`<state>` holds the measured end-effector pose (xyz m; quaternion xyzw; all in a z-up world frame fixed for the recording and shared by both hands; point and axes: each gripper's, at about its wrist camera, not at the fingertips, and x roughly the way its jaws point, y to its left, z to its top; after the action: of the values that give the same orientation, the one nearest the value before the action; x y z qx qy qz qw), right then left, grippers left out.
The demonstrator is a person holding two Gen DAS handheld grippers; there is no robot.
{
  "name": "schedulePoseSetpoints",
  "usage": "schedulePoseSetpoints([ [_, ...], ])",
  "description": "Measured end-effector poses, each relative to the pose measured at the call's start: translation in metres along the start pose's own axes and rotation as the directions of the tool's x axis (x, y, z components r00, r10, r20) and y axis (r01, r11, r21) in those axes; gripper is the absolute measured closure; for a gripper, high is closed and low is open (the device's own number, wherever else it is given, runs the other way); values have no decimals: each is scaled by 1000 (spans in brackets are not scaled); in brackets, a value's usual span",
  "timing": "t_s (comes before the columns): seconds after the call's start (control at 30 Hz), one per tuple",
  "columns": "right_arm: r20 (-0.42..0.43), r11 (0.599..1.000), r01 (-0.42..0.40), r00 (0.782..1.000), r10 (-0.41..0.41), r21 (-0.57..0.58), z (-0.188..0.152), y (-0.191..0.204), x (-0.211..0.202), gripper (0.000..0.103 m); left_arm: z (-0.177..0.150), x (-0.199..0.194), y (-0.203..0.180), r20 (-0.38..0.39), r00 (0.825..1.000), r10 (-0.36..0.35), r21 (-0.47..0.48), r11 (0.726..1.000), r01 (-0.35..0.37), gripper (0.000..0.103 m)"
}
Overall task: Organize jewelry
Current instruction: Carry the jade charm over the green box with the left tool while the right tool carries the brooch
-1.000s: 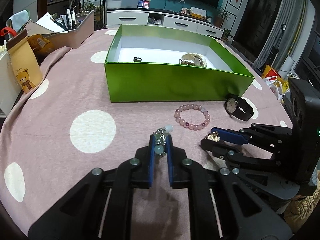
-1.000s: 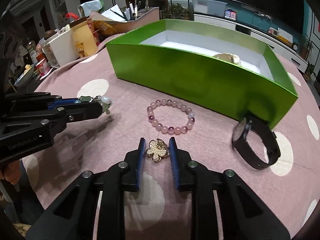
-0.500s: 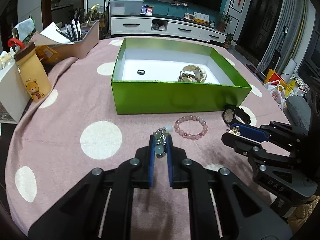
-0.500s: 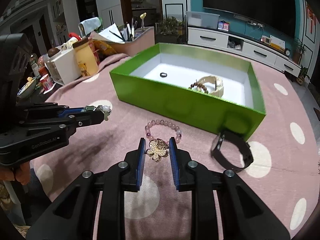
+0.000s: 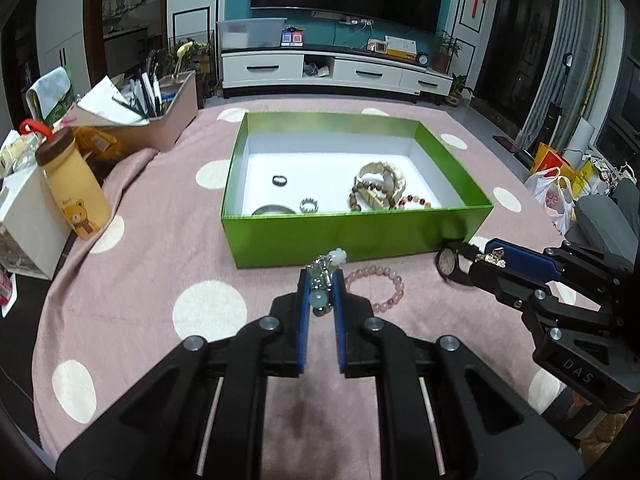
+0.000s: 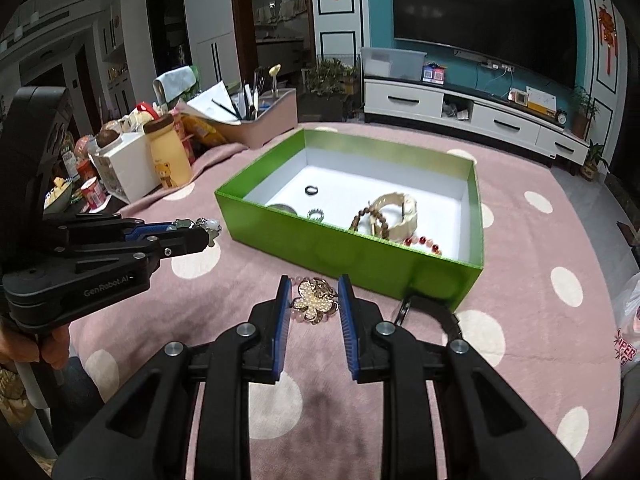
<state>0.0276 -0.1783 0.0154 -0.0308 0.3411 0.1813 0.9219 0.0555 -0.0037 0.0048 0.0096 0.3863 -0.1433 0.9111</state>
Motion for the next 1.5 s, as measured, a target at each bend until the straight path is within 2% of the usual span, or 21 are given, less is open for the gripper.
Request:
schedulePoseSetpoints([
  [0.4,35,1000,17,999,-16,-5,19,-7,-5,79,27,0,-9,31,1000,3,23,1000,-4,93],
  [0.8,70,998,42,997,-45,35,46,-31,-1,79,62,24,-11,27,999,31,37,999,-32,93],
  [1.2,70,996,57,996,-62,70,67,-53,26,79,97,54,-6,34,998,46,33,998,-47,93],
  [1.5,34,995,52,998,-55,79,74,-60,56,79,108,90,-2,-5,998,70,31,997,-70,93],
])
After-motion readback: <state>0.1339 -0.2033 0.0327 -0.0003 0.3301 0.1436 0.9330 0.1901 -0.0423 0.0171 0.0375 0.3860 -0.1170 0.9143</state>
